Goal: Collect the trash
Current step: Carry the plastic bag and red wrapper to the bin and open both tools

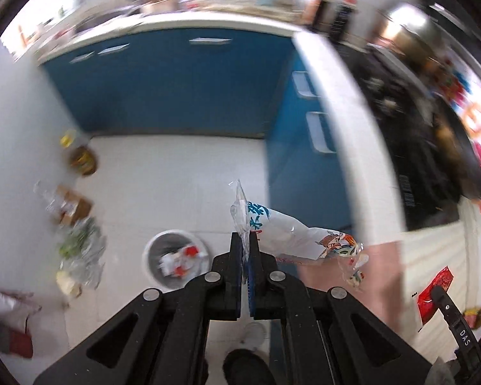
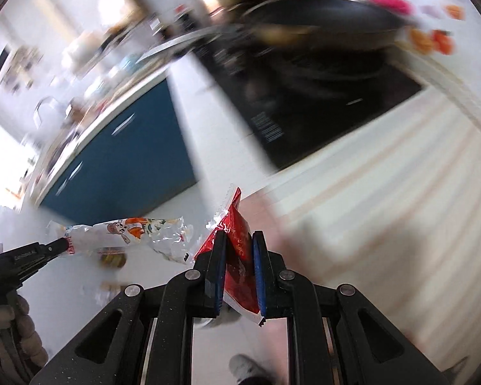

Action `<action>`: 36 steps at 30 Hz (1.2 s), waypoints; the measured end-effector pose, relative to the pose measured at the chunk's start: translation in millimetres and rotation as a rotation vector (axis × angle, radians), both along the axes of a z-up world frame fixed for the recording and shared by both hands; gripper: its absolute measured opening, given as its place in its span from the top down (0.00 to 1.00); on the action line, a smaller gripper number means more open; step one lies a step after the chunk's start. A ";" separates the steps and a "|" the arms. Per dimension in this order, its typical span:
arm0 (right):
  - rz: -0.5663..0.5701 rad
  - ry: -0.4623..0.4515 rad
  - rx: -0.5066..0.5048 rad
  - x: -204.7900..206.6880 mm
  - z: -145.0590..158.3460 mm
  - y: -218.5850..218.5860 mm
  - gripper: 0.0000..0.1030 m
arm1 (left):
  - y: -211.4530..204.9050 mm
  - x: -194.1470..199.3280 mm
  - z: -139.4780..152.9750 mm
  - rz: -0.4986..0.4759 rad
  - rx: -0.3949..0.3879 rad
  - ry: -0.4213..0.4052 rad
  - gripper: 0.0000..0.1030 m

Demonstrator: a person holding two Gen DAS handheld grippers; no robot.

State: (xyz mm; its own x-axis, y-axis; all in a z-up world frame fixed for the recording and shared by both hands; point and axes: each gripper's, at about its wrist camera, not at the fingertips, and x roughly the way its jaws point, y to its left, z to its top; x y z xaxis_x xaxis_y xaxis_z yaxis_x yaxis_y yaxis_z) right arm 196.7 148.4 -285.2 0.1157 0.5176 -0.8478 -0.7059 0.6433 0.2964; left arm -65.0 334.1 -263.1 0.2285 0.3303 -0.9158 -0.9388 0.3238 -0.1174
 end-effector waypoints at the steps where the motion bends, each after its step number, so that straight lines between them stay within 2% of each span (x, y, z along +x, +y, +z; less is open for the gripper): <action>1: 0.027 0.013 -0.008 -15.8 -9.6 13.1 0.84 | 5.7 -20.5 -7.0 0.022 -0.003 0.012 1.00; 3: 0.076 0.024 -0.028 -45.3 -29.5 35.3 0.84 | 16.8 -56.1 -26.9 0.064 -0.023 0.032 1.00; 7: 0.162 0.099 -0.091 -108.8 -103.7 79.6 0.85 | 38.6 -110.5 -88.8 0.105 -0.064 0.070 1.00; 9: 0.196 0.126 -0.126 -137.4 -147.2 97.4 0.85 | 51.6 -135.0 -137.3 0.129 -0.096 0.105 1.00; 12: 0.241 0.170 -0.184 -174.6 -228.4 124.7 0.85 | 68.5 -166.5 -201.9 0.149 -0.136 0.144 1.00; 17: 0.309 0.202 -0.248 -215.9 -350.1 166.8 0.85 | 100.2 -200.4 -336.1 0.170 -0.224 0.196 1.00; 21: 0.375 0.203 -0.281 -240.4 -440.3 206.3 0.85 | 118.9 -214.0 -441.4 0.181 -0.351 0.173 0.99; 23: 0.405 0.205 -0.301 -249.4 -473.4 224.2 0.85 | 123.7 -214.6 -477.8 0.183 -0.402 0.166 0.99; 26: 0.443 0.202 -0.342 -257.8 -518.6 246.2 0.85 | 128.3 -209.6 -515.7 0.160 -0.430 0.163 0.97; 27: 0.454 0.206 -0.358 -259.3 -530.8 254.2 0.85 | 127.9 -205.9 -518.3 0.157 -0.438 0.161 0.94; 29: 0.483 0.223 -0.394 -263.4 -552.9 264.0 0.84 | 128.0 -203.3 -526.2 0.154 -0.450 0.159 0.94; 31: 0.510 0.220 -0.424 -271.6 -564.2 274.7 0.83 | 130.0 -205.7 -527.7 0.151 -0.446 0.161 0.93; 32: 0.514 0.219 -0.435 -265.2 -565.3 271.0 0.82 | 130.7 -206.0 -526.9 0.154 -0.444 0.161 0.90; 33: 0.513 0.219 -0.444 -266.2 -566.0 272.9 0.78 | 131.3 -207.8 -523.7 0.156 -0.435 0.155 0.78; 34: 0.512 0.220 -0.448 -264.7 -563.4 273.2 0.72 | 132.2 -208.9 -522.3 0.159 -0.423 0.158 0.54; 35: 0.507 0.220 -0.448 -262.3 -559.1 272.9 0.66 | 133.4 -210.8 -518.0 0.165 -0.396 0.178 0.38; 36: 0.504 0.221 -0.445 -260.7 -554.9 272.6 0.56 | 135.2 -211.5 -514.6 0.167 -0.380 0.182 0.18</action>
